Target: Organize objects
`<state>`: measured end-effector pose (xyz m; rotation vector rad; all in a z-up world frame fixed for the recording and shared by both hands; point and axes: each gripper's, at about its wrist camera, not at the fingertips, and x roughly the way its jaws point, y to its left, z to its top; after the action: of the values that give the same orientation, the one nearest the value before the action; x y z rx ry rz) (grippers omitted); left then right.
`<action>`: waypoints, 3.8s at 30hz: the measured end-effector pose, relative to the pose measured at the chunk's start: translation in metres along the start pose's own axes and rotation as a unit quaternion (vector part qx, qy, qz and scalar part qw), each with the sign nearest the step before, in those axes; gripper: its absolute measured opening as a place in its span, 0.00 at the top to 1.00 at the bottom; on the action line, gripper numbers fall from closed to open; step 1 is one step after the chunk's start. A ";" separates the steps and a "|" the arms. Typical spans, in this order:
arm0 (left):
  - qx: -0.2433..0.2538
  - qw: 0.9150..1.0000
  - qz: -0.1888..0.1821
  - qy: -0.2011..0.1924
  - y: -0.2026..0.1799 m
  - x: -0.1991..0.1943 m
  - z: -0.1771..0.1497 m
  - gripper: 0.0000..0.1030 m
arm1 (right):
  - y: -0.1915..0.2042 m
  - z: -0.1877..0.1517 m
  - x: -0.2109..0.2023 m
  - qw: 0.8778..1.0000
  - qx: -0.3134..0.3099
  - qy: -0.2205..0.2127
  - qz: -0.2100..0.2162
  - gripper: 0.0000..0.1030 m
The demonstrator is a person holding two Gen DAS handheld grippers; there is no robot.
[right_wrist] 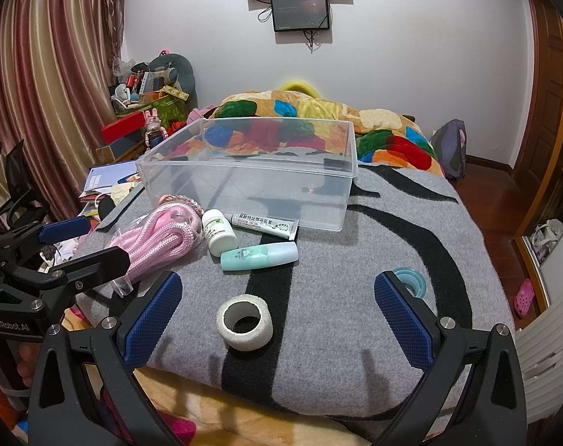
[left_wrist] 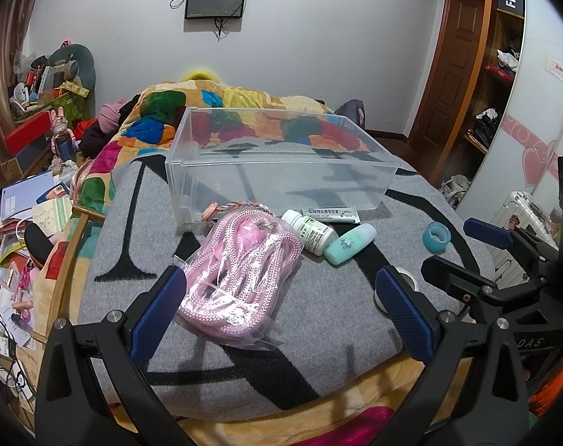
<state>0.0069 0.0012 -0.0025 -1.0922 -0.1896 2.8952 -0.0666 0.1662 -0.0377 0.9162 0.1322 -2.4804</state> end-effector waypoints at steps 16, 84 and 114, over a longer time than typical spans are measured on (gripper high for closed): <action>-0.001 1.000 0.000 0.000 0.002 -0.001 0.001 0.00 | 0.000 0.001 0.000 1.000 -0.002 0.000 0.002 0.00; 0.024 0.998 -0.001 0.051 0.029 0.038 -0.004 0.57 | -0.006 -0.011 0.039 0.996 0.006 0.075 0.040 0.66; 0.084 0.992 -0.011 0.089 0.008 0.076 -0.012 0.37 | -0.020 0.047 0.032 0.998 0.021 0.019 0.056 0.66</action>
<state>-0.0422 0.0010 -0.0618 -1.2971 0.0482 2.7153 -0.1249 0.1590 -0.0234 0.9621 0.0397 -2.3705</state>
